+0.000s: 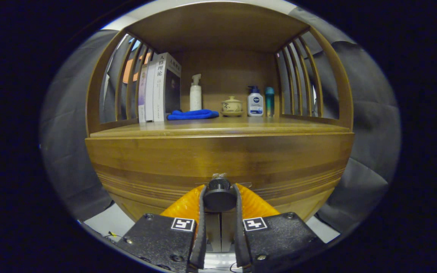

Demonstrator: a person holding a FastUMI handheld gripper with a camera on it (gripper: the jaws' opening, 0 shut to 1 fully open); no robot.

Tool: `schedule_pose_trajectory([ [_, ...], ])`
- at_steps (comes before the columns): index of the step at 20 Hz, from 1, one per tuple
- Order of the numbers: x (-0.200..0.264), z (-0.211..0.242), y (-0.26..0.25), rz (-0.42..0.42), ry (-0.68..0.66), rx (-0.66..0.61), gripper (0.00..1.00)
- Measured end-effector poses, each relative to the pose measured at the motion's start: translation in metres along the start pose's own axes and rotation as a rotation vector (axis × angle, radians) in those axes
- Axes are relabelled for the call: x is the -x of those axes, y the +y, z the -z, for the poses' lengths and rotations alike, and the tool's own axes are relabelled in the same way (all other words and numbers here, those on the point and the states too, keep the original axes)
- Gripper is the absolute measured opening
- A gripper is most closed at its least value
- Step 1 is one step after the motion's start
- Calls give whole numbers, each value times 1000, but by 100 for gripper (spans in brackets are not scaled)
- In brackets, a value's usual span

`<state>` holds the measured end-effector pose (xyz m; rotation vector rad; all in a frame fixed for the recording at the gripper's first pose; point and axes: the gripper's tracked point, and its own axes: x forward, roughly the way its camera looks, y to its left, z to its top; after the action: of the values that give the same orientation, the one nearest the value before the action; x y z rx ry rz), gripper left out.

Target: Pull open the drawer, take out the items inside it, and place them on the countertop above the cabinet.

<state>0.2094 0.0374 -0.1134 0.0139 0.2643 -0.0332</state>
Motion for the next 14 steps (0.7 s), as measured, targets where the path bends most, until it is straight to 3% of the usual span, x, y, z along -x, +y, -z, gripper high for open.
schedule_pose_trajectory([
  [14,79,22,-6,-12,-36,33,32],
])
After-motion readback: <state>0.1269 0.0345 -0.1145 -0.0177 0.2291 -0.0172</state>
